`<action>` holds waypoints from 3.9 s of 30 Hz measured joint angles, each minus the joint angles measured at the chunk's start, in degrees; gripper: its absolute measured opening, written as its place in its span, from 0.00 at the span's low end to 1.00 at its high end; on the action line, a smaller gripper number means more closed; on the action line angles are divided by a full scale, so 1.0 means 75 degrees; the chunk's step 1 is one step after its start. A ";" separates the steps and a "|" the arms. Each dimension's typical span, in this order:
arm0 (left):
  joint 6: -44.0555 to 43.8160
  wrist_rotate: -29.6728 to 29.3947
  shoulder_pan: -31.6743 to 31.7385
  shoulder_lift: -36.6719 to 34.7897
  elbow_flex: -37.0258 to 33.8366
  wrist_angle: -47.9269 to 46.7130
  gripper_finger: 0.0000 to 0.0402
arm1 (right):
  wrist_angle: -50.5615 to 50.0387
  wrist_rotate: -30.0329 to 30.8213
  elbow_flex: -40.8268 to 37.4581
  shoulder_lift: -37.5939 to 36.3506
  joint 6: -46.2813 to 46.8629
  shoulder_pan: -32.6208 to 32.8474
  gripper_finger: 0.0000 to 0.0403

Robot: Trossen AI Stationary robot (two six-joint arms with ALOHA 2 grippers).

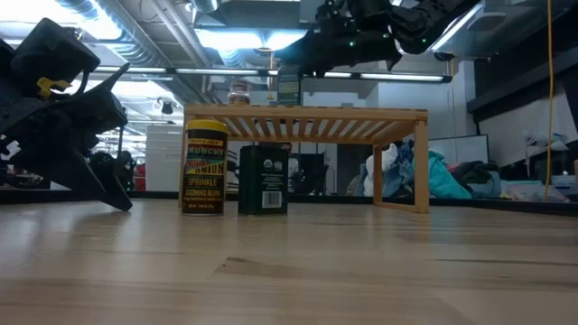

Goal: Shelf spices
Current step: Put the yellow seasoning bottle on the shelf

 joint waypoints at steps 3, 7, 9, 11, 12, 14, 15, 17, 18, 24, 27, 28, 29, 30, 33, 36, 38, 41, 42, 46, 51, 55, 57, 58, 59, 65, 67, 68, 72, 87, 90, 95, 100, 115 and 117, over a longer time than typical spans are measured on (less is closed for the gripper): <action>-0.0002 0.0000 -0.0001 -0.0002 0.0000 -0.0002 0.83 | 0.0068 0.0091 -0.0003 -0.0184 -0.0003 0.0002 0.78; -0.0003 0.0001 0.0001 -0.0001 0.0000 -0.0003 0.83 | -0.0072 0.0141 -0.0003 -0.0641 -0.0003 0.0000 0.78; 0.0000 0.0000 0.0001 -0.0002 -0.0002 -0.0001 0.83 | -0.0454 0.0138 -0.0003 -0.0981 -0.0001 -0.0001 0.78; 0.0000 0.0000 0.0002 -0.0002 0.0000 -0.0004 0.83 | -0.1135 0.0160 0.0000 -0.1387 -0.0003 0.0004 0.78; 0.0000 0.0000 0.0002 0.0000 0.0000 0.0000 0.83 | -0.1597 0.0244 0.0000 -0.1623 -0.0006 0.0014 0.78; -0.0003 0.0003 0.0002 0.0000 0.0000 -0.0003 0.83 | -0.2570 0.0441 -0.0001 -0.2076 -0.0029 0.0015 0.78; -0.0001 0.0002 0.0001 -0.0003 0.0000 -0.0003 0.83 | -0.3090 0.0535 -0.0007 -0.2308 -0.0045 0.0016 0.78; -0.0003 0.0002 0.0001 -0.0003 -0.0001 -0.0002 0.83 | -0.3798 0.0552 -0.0140 -0.2765 -0.0051 0.0032 0.78; 0.0000 0.0001 0.0002 -0.0003 0.0000 0.0000 0.83 | -0.4017 0.0484 -0.0261 -0.2998 -0.0019 0.0073 0.78; -0.0002 0.0002 0.0002 -0.0003 -0.0002 -0.0002 0.83 | -0.4262 0.0289 -0.1549 -0.4442 0.0549 0.0437 0.78; -0.0002 0.0003 0.0002 -0.0003 -0.0002 0.0000 0.83 | -0.4335 0.0669 -0.2351 -0.5379 0.0807 0.0580 0.78; 0.0000 0.0000 -0.0001 -0.0003 -0.0002 0.0000 0.83 | -0.4355 0.0828 -0.2603 -0.5703 0.0921 0.0647 0.78; -0.0003 0.0000 -0.0001 -0.0003 0.0000 -0.0003 0.83 | -0.4424 0.1054 -0.2853 -0.6038 0.1015 0.0729 0.78; 0.0000 0.0003 0.0001 -0.0003 -0.0001 -0.0003 0.83 | -0.4512 0.1287 -0.3100 -0.6370 0.1179 0.0817 0.78; -0.0001 0.0001 0.0000 -0.0003 -0.0001 -0.0002 0.83 | -0.4586 0.1974 -0.3798 -0.7303 0.1587 0.1139 0.78; -0.0003 0.0003 -0.0001 -0.0003 0.0000 0.0000 0.83 | -0.4557 0.2557 -0.4317 -0.8103 0.1927 0.1487 0.78; 0.0000 0.0003 0.0000 -0.0003 -0.0003 -0.0003 0.83 | -0.4536 0.2818 -0.4572 -0.8519 0.2161 0.1718 0.78; 0.0000 0.0000 0.0001 -0.0003 -0.0001 0.0003 0.83 | -0.4571 0.3065 -0.4869 -0.8958 0.2479 0.2060 0.78; 0.0003 -0.0020 0.0000 0.0000 -0.0002 0.0031 0.83 | -0.4563 0.3136 -0.4958 -0.9052 0.2571 0.2171 0.78; -0.0204 -0.0173 0.0014 0.0015 -0.0003 0.0795 0.83 | -0.4583 0.3501 -0.5250 -0.9318 0.2939 0.2592 0.78; -0.0677 -0.0169 0.0017 0.0009 -0.0001 0.2267 0.83 | -0.4593 0.4115 -0.5339 -0.9336 0.2991 0.2974 0.78; -0.0696 -0.0169 0.0017 0.0011 0.0014 0.3164 0.83 | -0.4591 0.4276 -0.5339 -0.9322 0.2996 0.3182 0.78; -0.0629 -0.0169 -0.0005 0.0009 0.0015 0.3624 0.83 | -0.4591 0.4285 -0.5339 -0.9322 0.2999 0.3236 0.78; -0.0530 -0.0171 -0.0031 0.0009 0.0015 0.3880 0.83 | -0.4593 0.4283 -0.5339 -0.9322 0.2999 0.3239 0.78; -0.0400 -0.0171 -0.0076 0.0010 0.0015 0.4155 0.83 | -0.4592 0.4283 -0.5339 -0.9319 0.2999 0.3236 0.78; -0.0754 -0.0167 -0.0375 0.0009 0.0023 0.5230 0.83 | -0.4597 0.4285 -0.5339 -0.9319 0.2996 0.3225 0.78; -0.1071 -0.0166 -0.0470 0.0009 0.0023 0.5216 0.83 | -0.4613 0.4285 -0.5339 -0.9319 0.2996 0.3222 0.78; -0.1324 -0.0171 -0.0512 0.0009 0.0023 0.5185 0.83 | -0.4629 0.4285 -0.5339 -0.9319 0.2996 0.3222 0.78; -0.2081 -0.0547 -0.0537 0.0009 0.0026 0.4682 0.83 | -0.4641 0.4285 -0.5339 -0.9319 0.2996 0.3219 0.78; -0.2303 -0.2476 -0.1079 0.0273 0.0108 0.2381 0.83 | -0.4652 0.4299 -0.5339 -0.9319 0.2973 0.3219 0.78; -0.2142 -0.2518 -0.1189 0.0760 0.0346 0.2386 0.83 | -0.4652 0.4407 -0.5339 -0.9319 0.2967 0.3219 0.78; -0.1755 -0.2518 -0.1340 0.2030 0.1043 0.2408 0.83 | -0.4659 0.4409 -0.5339 -0.9319 0.2948 0.3219 0.78; -0.1269 -0.2749 -0.1347 0.3205 0.1721 0.2427 0.83 | -0.4730 0.4410 -0.5339 -0.9319 0.2943 0.3219 0.78; -0.0161 -0.3286 -0.0753 0.4816 0.2568 0.3414 0.83 | -0.5085 0.4410 -0.5339 -0.9319 0.2920 0.3219 0.78; -0.0122 -0.3284 -0.0729 0.4842 0.2602 0.3416 0.81 | -0.5174 0.4410 -0.5339 -0.9319 0.2918 0.3219 0.78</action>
